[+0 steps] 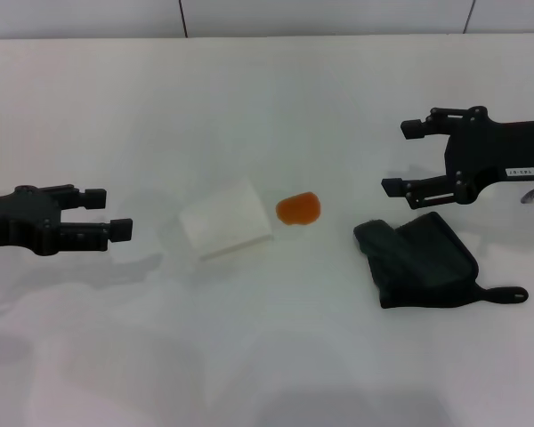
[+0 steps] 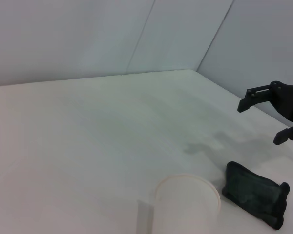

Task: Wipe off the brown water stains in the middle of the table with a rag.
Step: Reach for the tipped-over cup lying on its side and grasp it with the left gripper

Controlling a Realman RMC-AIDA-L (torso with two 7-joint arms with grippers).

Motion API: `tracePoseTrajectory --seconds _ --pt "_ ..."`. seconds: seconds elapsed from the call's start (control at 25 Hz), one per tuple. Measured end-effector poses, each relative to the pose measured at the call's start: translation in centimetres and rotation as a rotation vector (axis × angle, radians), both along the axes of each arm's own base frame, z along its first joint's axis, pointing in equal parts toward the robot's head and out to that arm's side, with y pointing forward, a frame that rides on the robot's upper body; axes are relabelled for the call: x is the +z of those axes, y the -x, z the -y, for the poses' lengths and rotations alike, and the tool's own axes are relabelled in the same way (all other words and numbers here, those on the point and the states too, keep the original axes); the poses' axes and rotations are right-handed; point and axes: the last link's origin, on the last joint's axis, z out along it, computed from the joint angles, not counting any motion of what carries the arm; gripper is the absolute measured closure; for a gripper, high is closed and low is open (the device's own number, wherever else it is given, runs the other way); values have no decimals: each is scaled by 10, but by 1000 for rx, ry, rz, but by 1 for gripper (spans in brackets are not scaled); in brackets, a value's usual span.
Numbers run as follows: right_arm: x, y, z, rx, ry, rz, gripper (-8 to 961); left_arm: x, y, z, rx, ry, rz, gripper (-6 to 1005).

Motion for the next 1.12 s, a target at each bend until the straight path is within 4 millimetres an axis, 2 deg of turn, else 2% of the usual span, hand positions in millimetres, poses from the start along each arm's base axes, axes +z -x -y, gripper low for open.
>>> tracePoseTrajectory --seconds 0.36,0.52,0.8,1.12 --pt "0 0 0 -3 2 -1 83 1 1 1 6 1 -4 117" --pt "-1 0 0 -4 2 -2 83 12 0 -4 23 31 -42 119" --pt "-1 -1 1 -8 5 -2 83 43 -12 -29 53 95 -192 121" --pt "-3 0 1 -6 11 -1 84 55 -36 -55 9 125 -342 123"
